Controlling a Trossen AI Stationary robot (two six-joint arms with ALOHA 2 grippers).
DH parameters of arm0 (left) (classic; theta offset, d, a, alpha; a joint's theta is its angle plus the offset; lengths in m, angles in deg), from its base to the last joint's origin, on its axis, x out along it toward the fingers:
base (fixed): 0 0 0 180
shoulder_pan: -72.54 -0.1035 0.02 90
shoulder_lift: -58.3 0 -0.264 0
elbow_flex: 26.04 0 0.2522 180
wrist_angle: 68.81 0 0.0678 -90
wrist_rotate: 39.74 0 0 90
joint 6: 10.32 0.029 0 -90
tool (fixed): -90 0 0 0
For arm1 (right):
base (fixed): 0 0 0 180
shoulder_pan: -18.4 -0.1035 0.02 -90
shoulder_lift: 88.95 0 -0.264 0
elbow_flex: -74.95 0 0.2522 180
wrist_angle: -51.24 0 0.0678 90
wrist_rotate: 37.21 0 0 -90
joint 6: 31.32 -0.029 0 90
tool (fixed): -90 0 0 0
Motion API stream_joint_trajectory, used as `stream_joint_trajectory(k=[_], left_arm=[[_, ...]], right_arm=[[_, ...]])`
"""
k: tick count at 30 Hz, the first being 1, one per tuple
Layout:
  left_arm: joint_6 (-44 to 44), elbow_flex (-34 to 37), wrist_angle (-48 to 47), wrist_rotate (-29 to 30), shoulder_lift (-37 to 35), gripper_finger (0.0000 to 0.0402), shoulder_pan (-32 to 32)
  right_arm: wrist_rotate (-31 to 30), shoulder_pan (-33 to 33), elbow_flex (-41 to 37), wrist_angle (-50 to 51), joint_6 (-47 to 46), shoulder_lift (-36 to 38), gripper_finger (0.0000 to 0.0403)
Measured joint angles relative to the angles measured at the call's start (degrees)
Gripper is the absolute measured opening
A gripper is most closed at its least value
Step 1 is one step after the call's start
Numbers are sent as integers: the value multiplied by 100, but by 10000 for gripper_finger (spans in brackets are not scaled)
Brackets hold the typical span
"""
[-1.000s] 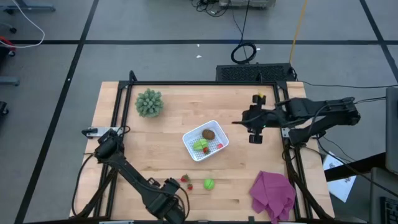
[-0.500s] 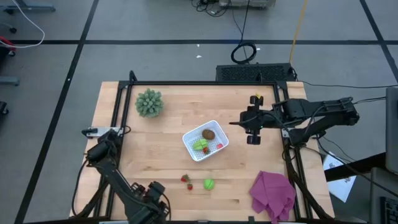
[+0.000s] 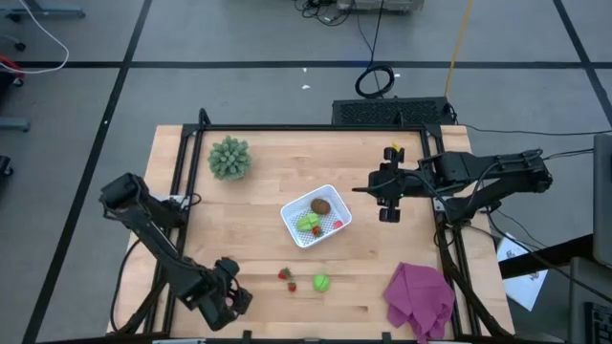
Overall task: Pick and placing Produce into tupperware
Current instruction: Put the peach into the white bin
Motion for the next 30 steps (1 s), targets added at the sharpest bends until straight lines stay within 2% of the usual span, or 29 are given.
stream_joint_trajectory(k=[2,6,19,25,30], left_arm=[[-52,327,355,-188,-6,339,-6],[-241,595,436,-363,-5,339,-7],[-323,580,516,-322,64,340,-4],[-444,580,518,-707,397,340,-4],[-448,573,550,-722,474,340,-2]], right_arm=[[0,0,0,-23,6,0,171],[0,0,0,-99,43,0,171],[-1,0,0,-361,293,0,171],[-2,0,0,-366,293,0,171],[-2,2,0,-385,293,0,171]])
